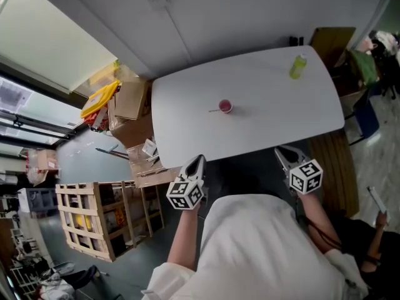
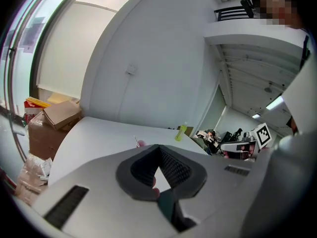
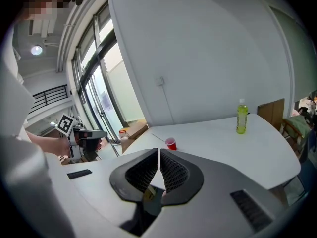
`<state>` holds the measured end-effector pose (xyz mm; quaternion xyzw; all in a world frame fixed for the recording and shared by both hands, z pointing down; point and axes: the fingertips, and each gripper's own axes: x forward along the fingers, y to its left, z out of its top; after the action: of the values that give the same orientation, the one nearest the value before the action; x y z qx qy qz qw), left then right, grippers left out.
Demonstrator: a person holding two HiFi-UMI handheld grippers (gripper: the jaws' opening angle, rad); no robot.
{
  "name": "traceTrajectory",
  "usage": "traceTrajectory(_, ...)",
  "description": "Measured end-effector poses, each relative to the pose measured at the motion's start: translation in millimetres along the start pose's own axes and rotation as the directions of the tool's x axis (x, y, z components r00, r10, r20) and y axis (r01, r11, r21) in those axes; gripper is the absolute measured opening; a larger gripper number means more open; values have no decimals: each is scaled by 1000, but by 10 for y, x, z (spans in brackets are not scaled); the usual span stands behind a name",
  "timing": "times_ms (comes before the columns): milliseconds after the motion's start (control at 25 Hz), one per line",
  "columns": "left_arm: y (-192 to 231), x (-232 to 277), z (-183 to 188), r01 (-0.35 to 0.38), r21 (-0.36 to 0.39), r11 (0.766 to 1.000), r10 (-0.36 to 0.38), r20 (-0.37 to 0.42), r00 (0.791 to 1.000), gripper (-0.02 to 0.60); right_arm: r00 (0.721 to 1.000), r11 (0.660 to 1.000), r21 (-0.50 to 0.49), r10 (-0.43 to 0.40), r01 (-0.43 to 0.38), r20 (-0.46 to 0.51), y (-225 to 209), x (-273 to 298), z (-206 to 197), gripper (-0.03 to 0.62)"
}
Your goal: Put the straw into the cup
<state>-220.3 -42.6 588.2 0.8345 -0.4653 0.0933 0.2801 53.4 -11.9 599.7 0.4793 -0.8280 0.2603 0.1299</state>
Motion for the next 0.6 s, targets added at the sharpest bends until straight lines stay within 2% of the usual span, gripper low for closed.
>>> traceTrajectory(160, 63, -123, -21, 10, 7, 1000, -10, -8, 1000, 2, 1000, 1000, -5, 15, -15, 15, 184, 33, 27, 38)
traceTrajectory(600, 210, -259, 110, 120, 28, 992, -118, -46, 992, 2, 995, 999, 34, -15, 11, 99, 559, 142, 160, 35)
